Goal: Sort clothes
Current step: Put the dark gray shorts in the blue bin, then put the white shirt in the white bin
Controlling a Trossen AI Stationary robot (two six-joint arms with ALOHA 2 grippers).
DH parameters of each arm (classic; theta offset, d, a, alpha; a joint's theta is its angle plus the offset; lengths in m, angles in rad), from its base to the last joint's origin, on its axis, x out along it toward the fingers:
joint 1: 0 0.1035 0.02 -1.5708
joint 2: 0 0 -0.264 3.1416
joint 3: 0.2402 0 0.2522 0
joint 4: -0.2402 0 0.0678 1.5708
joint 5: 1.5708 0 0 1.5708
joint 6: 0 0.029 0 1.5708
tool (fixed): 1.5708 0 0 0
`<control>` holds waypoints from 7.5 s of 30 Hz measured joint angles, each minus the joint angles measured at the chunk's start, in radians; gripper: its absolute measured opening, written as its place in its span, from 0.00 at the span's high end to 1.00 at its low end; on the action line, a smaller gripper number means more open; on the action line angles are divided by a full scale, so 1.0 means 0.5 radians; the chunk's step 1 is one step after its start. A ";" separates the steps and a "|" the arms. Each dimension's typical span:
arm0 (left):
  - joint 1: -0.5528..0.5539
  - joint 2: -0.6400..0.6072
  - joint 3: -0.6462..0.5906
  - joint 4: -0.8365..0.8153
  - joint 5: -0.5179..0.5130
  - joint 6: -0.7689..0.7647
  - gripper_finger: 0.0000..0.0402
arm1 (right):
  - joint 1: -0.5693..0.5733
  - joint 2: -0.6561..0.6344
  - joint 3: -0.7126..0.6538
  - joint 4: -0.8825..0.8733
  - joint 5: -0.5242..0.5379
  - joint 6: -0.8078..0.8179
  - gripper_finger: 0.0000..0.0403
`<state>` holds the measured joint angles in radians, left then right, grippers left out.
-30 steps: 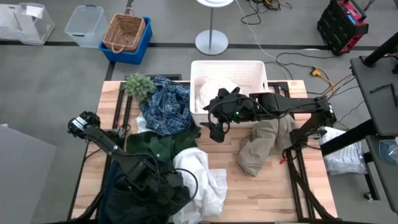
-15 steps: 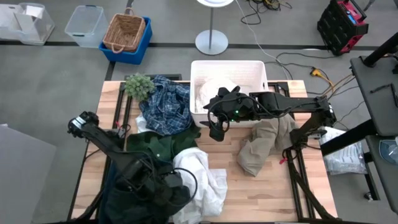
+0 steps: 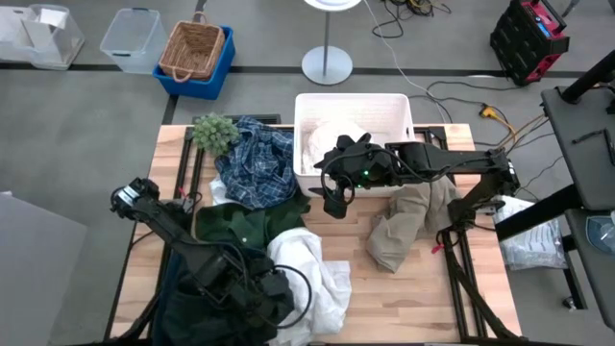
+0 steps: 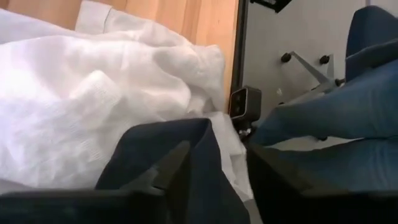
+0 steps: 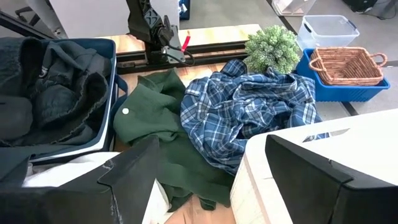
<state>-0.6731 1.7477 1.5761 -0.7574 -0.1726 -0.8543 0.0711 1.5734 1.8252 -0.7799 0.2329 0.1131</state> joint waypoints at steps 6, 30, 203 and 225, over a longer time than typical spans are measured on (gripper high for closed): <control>0.000 0.036 -0.001 0.029 0.000 0.033 0.57 | 0.000 0.000 0.000 0.001 -0.002 -0.002 0.30; -0.002 0.091 -0.160 0.014 0.105 -0.123 0.71 | 0.000 0.000 0.000 -0.001 -0.010 -0.043 0.30; 0.043 -0.220 0.993 -1.628 -2.346 -0.229 0.57 | -1.118 0.790 0.563 -0.526 -0.124 0.140 0.76; 0.051 -0.219 0.849 -1.613 -2.248 -0.428 0.57 | -1.050 0.685 0.559 -0.959 -0.207 0.066 0.89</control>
<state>-0.6475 1.6382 2.0006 -1.5639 -1.2964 -1.0681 -0.4537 1.9158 2.1048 -1.2595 0.1294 0.1460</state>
